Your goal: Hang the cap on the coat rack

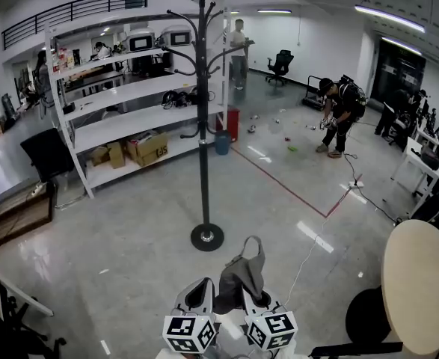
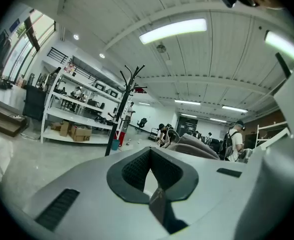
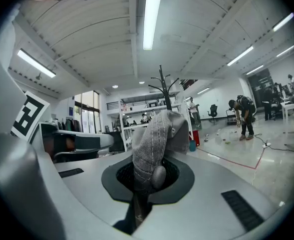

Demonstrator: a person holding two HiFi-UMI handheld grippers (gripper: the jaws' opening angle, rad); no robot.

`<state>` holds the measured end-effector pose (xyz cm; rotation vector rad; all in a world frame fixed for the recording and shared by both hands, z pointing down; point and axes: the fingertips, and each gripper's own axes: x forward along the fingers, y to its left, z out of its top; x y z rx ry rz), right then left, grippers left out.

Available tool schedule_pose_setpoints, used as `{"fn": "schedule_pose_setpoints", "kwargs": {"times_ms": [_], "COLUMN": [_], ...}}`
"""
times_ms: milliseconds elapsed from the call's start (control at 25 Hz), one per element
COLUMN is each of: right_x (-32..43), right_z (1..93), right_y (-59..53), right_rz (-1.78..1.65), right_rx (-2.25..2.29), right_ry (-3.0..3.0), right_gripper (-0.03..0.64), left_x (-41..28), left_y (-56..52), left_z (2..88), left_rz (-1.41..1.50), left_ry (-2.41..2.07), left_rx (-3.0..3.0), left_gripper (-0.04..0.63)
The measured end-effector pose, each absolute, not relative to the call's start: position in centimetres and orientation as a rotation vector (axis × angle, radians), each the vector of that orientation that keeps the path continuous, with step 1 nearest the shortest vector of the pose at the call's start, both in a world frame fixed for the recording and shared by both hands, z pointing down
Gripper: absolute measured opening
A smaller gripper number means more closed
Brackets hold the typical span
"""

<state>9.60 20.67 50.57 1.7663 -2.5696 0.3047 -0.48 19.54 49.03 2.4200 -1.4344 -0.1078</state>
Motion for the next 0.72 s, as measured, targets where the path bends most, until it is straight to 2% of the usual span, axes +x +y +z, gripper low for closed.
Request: {"fn": "schedule_pose_setpoints", "kwargs": {"times_ms": [720], "right_x": [9.0], "right_z": [50.3], "right_y": [10.6], "right_rz": [0.288], "right_rx": [1.782], "right_ry": [-2.560], "right_gripper": [0.015], "left_x": [-1.1], "left_y": [9.2], "left_z": [48.6], "left_rz": [-0.117], "left_ry": [-1.424], "left_rx": [2.439], "left_gripper": [0.002]}}
